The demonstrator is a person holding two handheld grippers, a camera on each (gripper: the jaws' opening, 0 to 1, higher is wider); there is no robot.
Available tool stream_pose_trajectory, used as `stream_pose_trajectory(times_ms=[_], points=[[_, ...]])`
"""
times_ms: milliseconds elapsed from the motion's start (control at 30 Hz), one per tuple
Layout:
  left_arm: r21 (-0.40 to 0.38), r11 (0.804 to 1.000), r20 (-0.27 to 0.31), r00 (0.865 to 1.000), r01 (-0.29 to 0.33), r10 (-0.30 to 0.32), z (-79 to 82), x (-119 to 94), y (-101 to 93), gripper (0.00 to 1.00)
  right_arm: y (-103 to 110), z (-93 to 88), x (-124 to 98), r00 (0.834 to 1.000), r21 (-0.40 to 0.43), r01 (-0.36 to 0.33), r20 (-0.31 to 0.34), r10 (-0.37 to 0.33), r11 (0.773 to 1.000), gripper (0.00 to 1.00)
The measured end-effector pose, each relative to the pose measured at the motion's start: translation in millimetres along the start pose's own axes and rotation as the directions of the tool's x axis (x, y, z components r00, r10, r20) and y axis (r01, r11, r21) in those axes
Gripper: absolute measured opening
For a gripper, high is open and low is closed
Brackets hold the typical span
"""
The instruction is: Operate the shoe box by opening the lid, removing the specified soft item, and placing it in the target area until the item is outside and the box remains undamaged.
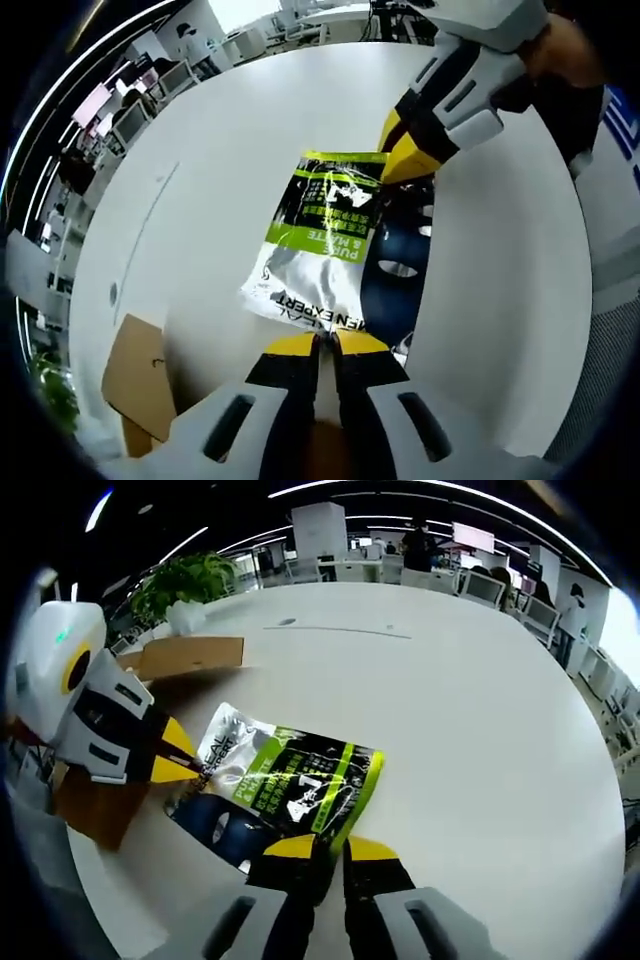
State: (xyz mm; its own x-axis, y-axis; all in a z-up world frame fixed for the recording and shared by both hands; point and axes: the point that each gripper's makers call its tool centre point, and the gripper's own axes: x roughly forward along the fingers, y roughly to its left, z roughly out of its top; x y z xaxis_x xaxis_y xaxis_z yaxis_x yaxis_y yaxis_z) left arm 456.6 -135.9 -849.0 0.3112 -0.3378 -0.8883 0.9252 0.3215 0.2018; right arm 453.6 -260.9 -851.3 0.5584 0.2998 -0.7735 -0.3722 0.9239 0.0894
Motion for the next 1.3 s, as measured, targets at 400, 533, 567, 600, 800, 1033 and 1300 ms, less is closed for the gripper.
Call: stream_pose_trajectory(times_ms=[400, 533, 567, 600, 800, 1033, 1300], points=[[-0.084, 0.996, 0.050, 0.999, 0.016, -0.011, 9.2, -19, 3.5, 0.12, -2, 1.9, -16, 1.000, -0.016, 0.017, 0.024, -0.016, 1.000, 0.16], [-0.091, 0.996, 0.064, 0.998, 0.016, -0.011, 10.4, -28, 2.7, 0.14, -1, 6.6, -24, 0.999, -0.021, 0.021, 0.038, -0.020, 1.000, 0.20], [-0.098, 0.995, 0.069, 0.998, 0.016, -0.010, 10.9, -30, 2.2, 0.14, 0, 7.5, -26, 0.999, -0.021, 0.022, 0.041, -0.021, 1.000, 0.21], [-0.110, 0.994, 0.075, 0.997, 0.019, -0.011, 11.5, -32, 1.9, 0.14, 0, 7.7, -28, 0.999, -0.022, 0.023, 0.043, -0.022, 1.000, 0.22], [-0.196, 0.978, 0.115, 0.992, 0.071, -0.049, 16.4, -46, -9.6, 0.18, 8, 9.9, -42, 0.998, -0.032, 0.022, 0.055, -0.020, 0.999, 0.28], [-0.222, 0.971, 0.146, 0.987, 0.091, -0.059, 20.5, -62, -19.1, 0.22, 17, 11.1, -59, 0.997, -0.049, 0.024, 0.069, -0.020, 0.999, 0.34], [-0.278, 0.954, 0.185, 0.981, 0.109, -0.058, 18.6, -85, -20.8, 0.27, 26, 15.3, -78, 0.996, -0.068, 0.029, 0.090, -0.023, 0.997, 0.39]])
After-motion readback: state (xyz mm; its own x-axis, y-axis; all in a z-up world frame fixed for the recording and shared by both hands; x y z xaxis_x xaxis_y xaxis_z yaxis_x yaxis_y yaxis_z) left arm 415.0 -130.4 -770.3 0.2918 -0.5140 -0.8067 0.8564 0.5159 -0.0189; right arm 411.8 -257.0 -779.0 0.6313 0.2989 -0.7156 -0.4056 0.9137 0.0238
